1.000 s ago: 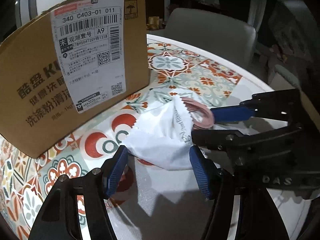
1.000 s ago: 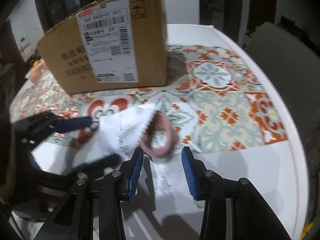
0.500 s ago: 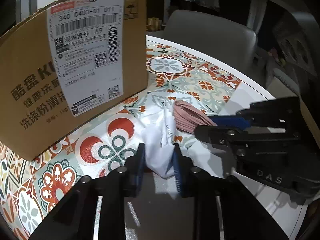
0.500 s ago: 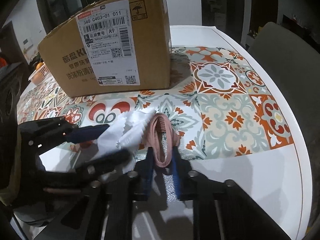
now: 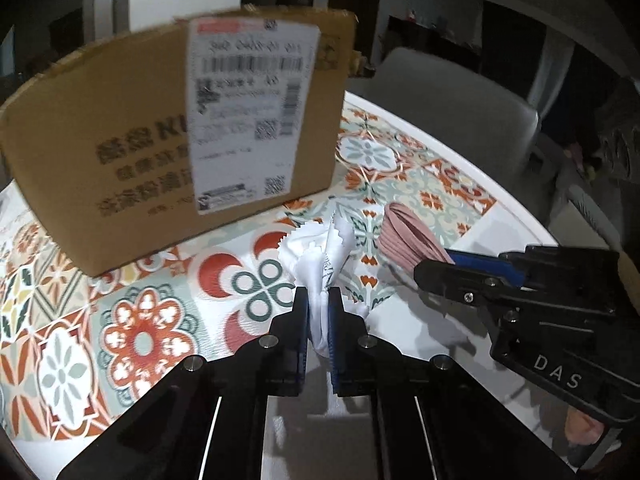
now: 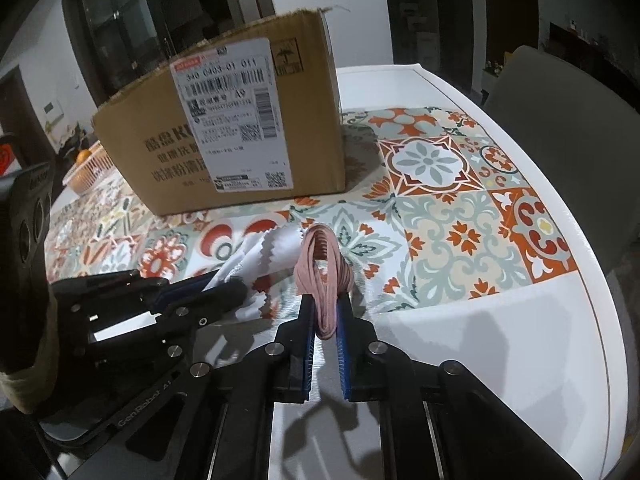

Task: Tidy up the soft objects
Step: 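Lift the lace cloth and hair tie and carry them over the box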

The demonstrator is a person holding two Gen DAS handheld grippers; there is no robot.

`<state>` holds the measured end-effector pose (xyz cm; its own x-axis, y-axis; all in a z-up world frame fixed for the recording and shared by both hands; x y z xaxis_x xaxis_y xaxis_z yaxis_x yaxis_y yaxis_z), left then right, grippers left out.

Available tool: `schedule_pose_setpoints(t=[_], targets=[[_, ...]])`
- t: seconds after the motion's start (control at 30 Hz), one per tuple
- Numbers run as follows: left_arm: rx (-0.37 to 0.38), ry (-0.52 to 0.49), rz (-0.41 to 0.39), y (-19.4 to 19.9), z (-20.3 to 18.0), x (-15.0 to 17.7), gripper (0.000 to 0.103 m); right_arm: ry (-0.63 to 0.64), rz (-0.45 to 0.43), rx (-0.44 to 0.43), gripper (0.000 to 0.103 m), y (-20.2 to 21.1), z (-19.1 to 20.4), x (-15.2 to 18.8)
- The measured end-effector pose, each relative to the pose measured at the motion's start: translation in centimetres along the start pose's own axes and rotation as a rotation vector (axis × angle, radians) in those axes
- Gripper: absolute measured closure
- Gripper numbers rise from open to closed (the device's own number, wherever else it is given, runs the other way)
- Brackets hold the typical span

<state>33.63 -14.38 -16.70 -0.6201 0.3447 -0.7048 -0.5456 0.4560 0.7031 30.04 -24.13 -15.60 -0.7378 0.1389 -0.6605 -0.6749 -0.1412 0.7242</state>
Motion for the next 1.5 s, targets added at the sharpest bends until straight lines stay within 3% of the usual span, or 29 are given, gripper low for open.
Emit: schedule_pose_setpoints(t=[0.7,1.5], targets=[[-0.072,0.093,-0.212,9.9,2.7,-3.1,0.093,0.001,-0.163,-0.035,0.091,6.0,4.5,-3.5],[-0.171,0.081,-0.432,18.5,4.4,-7.5,0.093,0.066,-0.385,-0.079,0.091,12.7,9.6,-8.7]])
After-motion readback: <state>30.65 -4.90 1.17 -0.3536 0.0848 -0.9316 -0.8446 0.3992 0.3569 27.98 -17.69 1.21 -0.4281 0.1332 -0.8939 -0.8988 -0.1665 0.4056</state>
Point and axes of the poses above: each gripper's, at about its wrist camera, not at the fingertips, and y roughly against the way its jaws point, z to its left, x to its underside, the point moved 7 cm from there along -y, roughly the way its jaws point, and after that the axes turned 4 degrees about -z, right-handed, at the moved point
